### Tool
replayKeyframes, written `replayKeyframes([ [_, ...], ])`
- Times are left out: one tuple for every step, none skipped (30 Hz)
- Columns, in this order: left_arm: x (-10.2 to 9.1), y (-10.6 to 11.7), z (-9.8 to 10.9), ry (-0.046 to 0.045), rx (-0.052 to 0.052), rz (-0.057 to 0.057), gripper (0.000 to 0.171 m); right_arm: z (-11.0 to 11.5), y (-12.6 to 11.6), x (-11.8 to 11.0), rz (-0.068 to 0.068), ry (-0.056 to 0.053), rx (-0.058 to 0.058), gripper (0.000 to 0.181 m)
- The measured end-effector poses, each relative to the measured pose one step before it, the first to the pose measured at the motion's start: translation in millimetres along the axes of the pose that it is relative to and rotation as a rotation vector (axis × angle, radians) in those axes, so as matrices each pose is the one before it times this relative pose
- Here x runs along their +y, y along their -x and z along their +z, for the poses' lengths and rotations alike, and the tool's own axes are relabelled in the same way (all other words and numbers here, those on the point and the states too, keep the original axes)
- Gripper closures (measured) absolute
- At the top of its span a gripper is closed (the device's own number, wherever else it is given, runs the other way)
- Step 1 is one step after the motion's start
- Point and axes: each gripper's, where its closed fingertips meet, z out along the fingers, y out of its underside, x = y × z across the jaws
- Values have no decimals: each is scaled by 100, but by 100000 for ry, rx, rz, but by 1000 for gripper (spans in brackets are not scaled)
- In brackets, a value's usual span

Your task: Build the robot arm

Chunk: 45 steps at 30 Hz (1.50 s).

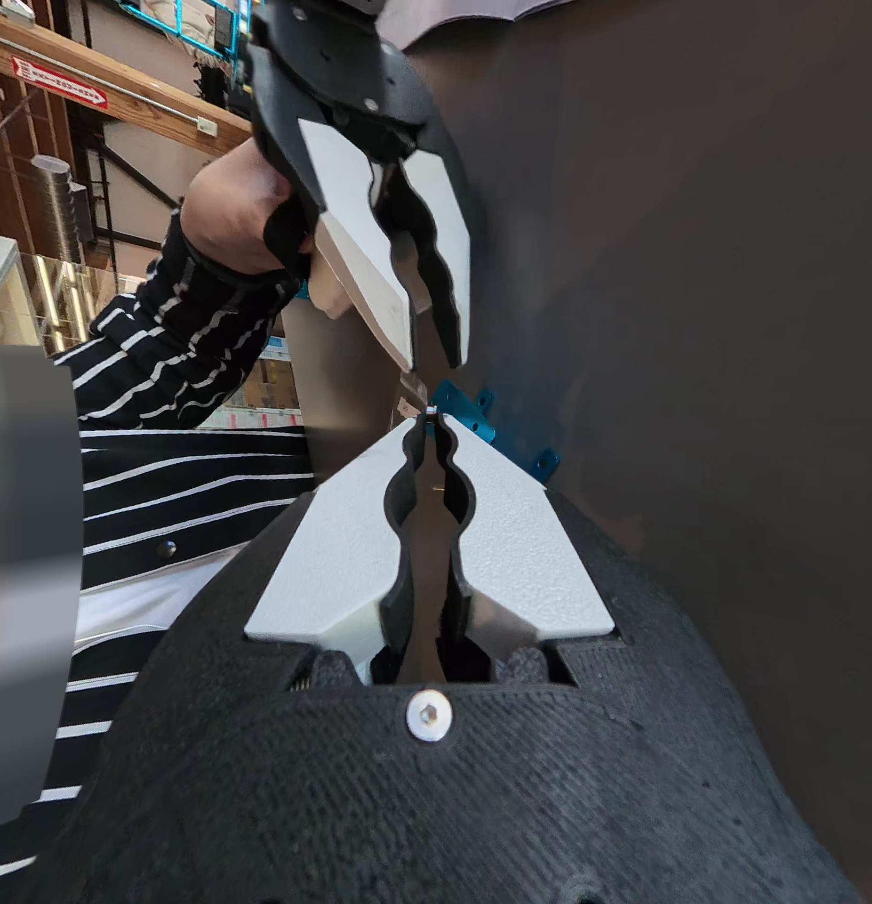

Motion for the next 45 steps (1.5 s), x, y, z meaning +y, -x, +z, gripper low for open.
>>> replayKeyframes([
  [-97,9,-330,-1326,-3719,4148,151,-3,43,-17,1674,-349,-1432,178],
  [-225,-177,-274,-1603,-3750,7317,152,-35,-14,-74,1938,-681,-1267,178],
  [-354,-528,-204,-1973,-2574,11090,155,-49,-32,-105,2157,-835,-1188,178],
  [-316,-542,-137,-1449,-3172,13806,157,-32,-11,-49,1687,-364,-1062,178],
  [-184,-385,-64,-318,-4452,15273,156,-1,7,-24,747,60,-622,178],
  [-55,-455,52,566,-4167,15150,155,18,-2,-3,155,207,-31,178],
  [8,-389,139,950,-4197,13633,156,17,-4,14,-12,297,495,178],
  [120,-510,263,1803,-2700,11689,154,0,-22,-23,168,188,674,178],
  [224,-237,336,2639,-3282,9190,155,-8,59,-56,413,-106,134,178],
  [307,62,374,3079,-4205,7271,155,5,123,-24,424,161,-294,178],
  [295,-102,393,2650,-2571,6056,155,5,28,31,381,578,206,178],
  [222,135,354,2154,-3567,4597,156,1,-60,-6,187,270,830,178],
  [170,225,317,1572,-3722,3367,157,6,-98,15,48,358,1177,178],
  [115,61,270,1183,-2155,2673,159,13,-133,121,14,991,1307,178],
  [144,-47,235,1247,-913,1912,159,27,33,100,174,804,297,178],
  [117,-39,181,1105,-501,1113,159,12,29,83,408,514,191,178],
  [-83,14,82,-276,-510,649,159,14,17,43,555,279,39,178],
  [-27,-63,53,148,249,335,160,16,-3,15,457,236,98,178],
  [-36,-41,23,228,218,426,160,12,-10,-20,270,-10,215,178],
  [-39,-57,9,173,116,955,161,17,13,8,416,213,197,178],
  [9,-97,5,559,253,1156,161,25,10,26,47,521,349,178],
  [36,37,-1,722,-478,1015,163,32,15,40,-421,544,552,178],
  [17,-13,-5,465,-109,788,164,14,11,15,-507,373,593,178],
  [8,-36,-7,352,168,541,164,8,14,38,-615,545,627,178],
  [8,-13,-5,367,247,152,164,13,13,19,-1253,457,724,178],
  [-7,-34,1,256,519,-189,164,-8,3,58,-1732,794,893,178],
  [-10,-65,12,169,629,-281,164,-39,-3,57,-1391,702,994,178],
  [-1,-50,3,187,610,-132,164,-55,12,-11,-1718,233,862,177],
  [12,-49,7,249,697,-223,164,-66,19,-81,-2375,-200,904,175],
  [13,-26,-10,446,813,-637,164,-84,-55,-71,-1948,-254,1348,175],
  [29,-30,-19,614,989,-903,164,-102,-8,-51,-2026,-180,856,173],
  [47,-9,-19,721,1005,-850,164,-95,11,-41,-2702,-85,910,172],
  [36,61,-42,675,400,-650,164,-116,-67,-96,-2805,-602,1315,172],
  [20,72,-40,499,241,-559,164,-104,-103,-198,-2881,-1335,1576,172],
  [26,-2,-36,651,760,-659,164,-62,-24,-220,-3332,-1493,1099,173],
  [68,-22,2,984,860,-632,164,-1,37,-181,-3360,-1346,763,173],
  [36,52,-4,855,358,-426,164,22,-10,-123,-2915,-1107,1011,173],
  [23,-8,12,676,617,-352,164,16,-71,-122,-2400,-991,1406,174],
  [1,-62,11,786,1018,-362,164,31,-37,-100,-2149,-927,1088,175],
  [-8,22,25,644,355,-221,163,23,8,-56,-1819,-638,742,176],
  [-20,19,29,448,211,-22,163,26,39,-10,-1438,-384,376,177],
  [-14,-18,29,346,507,-31,163,36,31,44,-904,-158,118,178],
  [-16,-37,14,356,632,-206,163,52,-11,152,-201,486,135,179],
  [-18,-14,16,221,595,-306,163,75,-73,175,113,640,170,179],
  [-9,-36,-5,109,798,-452,162,71,-74,133,145,296,42,179],
])
